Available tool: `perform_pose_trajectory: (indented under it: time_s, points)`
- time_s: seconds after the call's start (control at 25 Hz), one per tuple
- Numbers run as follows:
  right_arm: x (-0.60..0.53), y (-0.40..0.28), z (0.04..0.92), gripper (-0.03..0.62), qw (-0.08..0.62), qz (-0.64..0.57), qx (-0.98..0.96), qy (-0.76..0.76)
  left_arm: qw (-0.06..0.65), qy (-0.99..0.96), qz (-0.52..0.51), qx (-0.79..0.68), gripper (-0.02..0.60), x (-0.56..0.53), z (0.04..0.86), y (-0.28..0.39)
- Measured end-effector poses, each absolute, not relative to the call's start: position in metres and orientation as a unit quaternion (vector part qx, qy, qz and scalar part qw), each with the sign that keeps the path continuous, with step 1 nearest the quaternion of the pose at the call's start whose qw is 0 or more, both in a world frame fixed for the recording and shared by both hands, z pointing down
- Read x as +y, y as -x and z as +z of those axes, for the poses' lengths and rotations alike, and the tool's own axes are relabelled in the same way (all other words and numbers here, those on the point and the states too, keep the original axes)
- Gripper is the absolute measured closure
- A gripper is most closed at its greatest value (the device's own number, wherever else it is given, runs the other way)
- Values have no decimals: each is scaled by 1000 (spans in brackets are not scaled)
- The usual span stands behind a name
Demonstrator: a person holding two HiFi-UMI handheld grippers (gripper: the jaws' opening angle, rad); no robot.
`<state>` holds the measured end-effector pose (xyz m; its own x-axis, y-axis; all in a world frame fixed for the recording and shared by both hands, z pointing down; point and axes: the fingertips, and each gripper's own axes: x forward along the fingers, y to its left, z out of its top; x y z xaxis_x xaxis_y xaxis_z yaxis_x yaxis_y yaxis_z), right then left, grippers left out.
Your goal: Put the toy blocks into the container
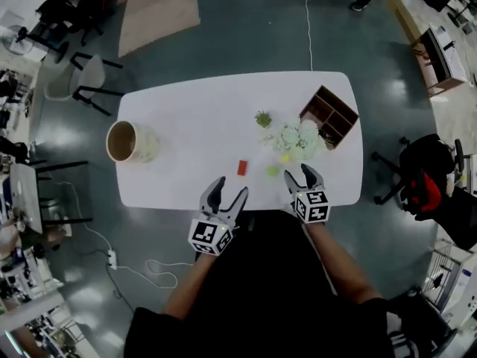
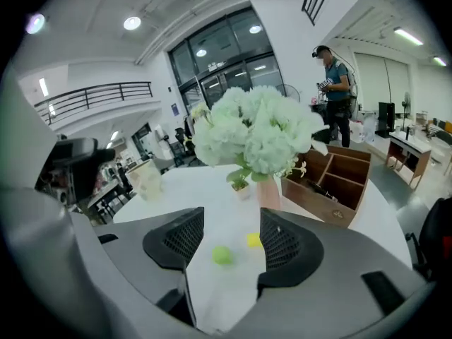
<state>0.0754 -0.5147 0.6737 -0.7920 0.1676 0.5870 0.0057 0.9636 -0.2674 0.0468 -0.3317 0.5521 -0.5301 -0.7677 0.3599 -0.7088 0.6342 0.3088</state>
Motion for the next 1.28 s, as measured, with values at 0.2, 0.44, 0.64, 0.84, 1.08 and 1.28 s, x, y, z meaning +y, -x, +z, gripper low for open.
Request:
perform_pose_trajectory:
  time_s: [0.2,0.44,0.64,0.84,1.08,1.28]
  points:
    - [-519,-60,732,358,351,74,-931,65,246,-373,-81,-891,319,-307,560,-44]
    - [-516,-49,779,376,386,59,-918,72,228,-350,-95,-904,319,-304,563,-44]
    - [-515,-42,803,379,410,43,-908,77,223,-334,-104,-910,319,-295,566,-43]
    - [-510,-38,822,382,424,44,-900,91,228,-330,-106,-910,319,-300,568,-47]
    - [-514,-34,835,425,435,33,-896,84,240,-328,-95,-909,319,-299,571,-56]
    - [-513,-38,839,476,440,23,-894,84,248,-322,-85,-910,319,-296,577,-67]
